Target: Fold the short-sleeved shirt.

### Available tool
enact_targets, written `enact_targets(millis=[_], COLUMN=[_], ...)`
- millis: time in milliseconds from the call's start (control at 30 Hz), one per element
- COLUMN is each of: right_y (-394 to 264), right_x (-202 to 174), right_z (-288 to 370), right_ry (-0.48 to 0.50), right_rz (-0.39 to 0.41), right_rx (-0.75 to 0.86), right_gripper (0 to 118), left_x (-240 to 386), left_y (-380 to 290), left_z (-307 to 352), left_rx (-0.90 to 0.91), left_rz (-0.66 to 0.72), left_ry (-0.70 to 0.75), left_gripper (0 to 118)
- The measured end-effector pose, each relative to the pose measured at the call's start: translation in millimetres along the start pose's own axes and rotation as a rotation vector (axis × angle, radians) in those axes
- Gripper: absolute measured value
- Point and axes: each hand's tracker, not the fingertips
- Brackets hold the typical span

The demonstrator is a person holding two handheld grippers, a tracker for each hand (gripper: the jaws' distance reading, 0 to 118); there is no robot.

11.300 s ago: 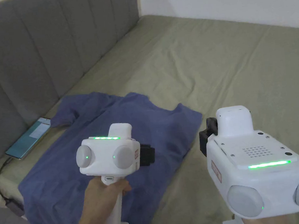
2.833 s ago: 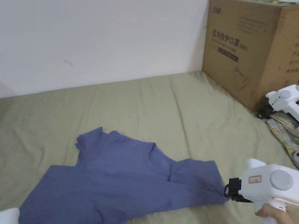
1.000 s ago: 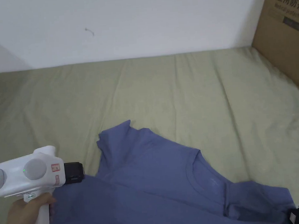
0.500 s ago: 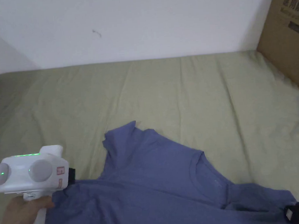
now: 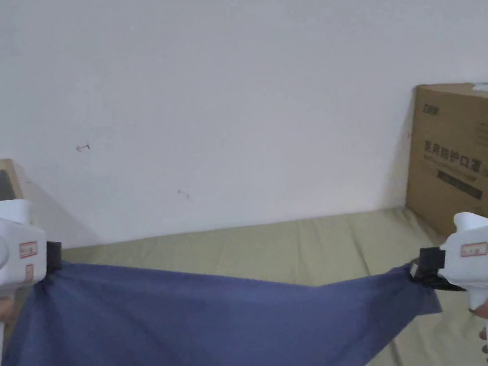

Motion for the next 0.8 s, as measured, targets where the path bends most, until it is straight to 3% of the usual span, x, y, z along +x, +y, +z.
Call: enact_targets(millis=[167,300,367,500,733,800], right_y=[94.2,162.3,196.4,254.0,329.7,340.5], right_x=[-66.4,-106.7,-130.9,-178.2,-211.2,-211.0], right_z=[18.8,25.9,28.2,31.5,17.9,22.7], right_ry=[-0.007,0.02,-0.014,-0.087,-0.144,-0.108], right_rz=[0.107,0.092,0.124,0.277,0.261,0.192], right_rx=[0.103,0.169,0.225,0.328,0.407,0.492], right_gripper=[3,3,3,3,3,2], left_x=[-13.4,-19.3,-17.8,-9.4,4.1,9.8], left_y=[55.1,95.0,115.8,166.9,260.2,276.6], left_z=[32.9,31.5,26.2,4.9,-27.3,-30.7], left_rx=[0.095,0.147,0.165,0.246,0.35,0.399], left_rz=[0.012,0.023,0.023,0.0,0.095,0.066], left_ry=[0.065,0.118,0.125,0.162,0.133,0.122], left_gripper=[1,1,1,1,1,1])
